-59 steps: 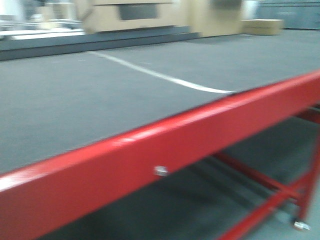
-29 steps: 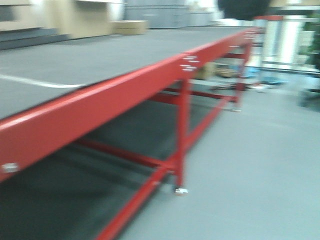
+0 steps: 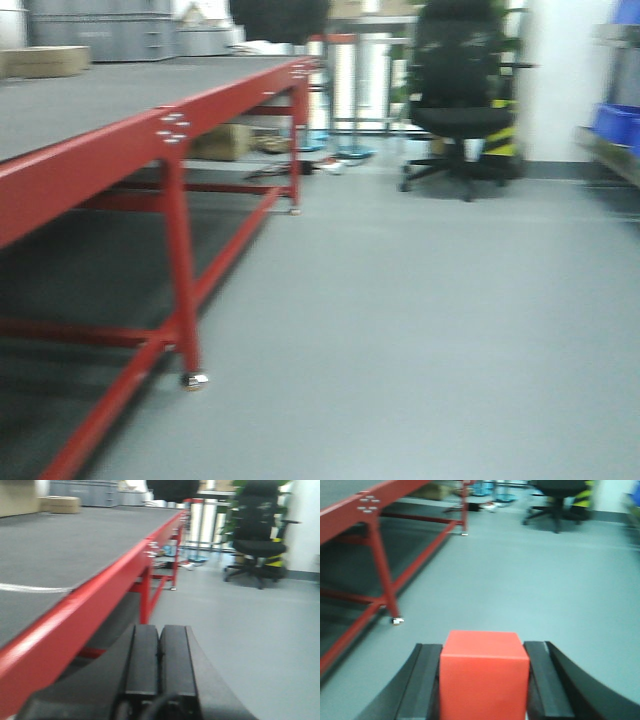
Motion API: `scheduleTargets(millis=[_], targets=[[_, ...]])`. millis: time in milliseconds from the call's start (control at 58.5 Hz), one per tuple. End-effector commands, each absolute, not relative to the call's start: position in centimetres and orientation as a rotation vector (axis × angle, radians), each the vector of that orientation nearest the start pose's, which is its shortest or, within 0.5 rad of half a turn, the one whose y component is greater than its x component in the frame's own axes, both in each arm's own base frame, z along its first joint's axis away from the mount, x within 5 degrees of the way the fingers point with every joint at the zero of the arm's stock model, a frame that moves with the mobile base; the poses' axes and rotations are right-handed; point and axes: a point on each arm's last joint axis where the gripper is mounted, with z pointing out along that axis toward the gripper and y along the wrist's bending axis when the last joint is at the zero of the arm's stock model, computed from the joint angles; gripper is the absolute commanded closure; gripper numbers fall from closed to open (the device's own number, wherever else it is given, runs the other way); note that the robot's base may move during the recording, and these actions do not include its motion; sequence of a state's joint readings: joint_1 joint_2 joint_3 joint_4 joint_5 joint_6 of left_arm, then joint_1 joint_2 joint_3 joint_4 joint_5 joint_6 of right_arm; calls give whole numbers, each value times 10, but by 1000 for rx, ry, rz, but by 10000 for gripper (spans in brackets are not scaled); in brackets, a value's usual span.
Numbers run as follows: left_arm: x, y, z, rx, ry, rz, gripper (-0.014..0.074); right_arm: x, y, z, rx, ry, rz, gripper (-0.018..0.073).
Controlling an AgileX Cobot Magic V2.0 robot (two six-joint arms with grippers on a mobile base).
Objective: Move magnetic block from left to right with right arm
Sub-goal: 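Drive the base away from the first table carrying the cube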
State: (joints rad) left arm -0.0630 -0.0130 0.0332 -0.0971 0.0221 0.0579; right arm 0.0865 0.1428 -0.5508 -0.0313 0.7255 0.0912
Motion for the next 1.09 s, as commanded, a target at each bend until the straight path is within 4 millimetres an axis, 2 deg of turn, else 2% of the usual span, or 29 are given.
scheduleTargets(millis=[0,1076], targets=[[56,-3,205,6,1445,-89,722,25,0,335,-9,1699,80,385],[56,-3,205,6,1445,-89,722,25,0,335,-8,1697,80,385]])
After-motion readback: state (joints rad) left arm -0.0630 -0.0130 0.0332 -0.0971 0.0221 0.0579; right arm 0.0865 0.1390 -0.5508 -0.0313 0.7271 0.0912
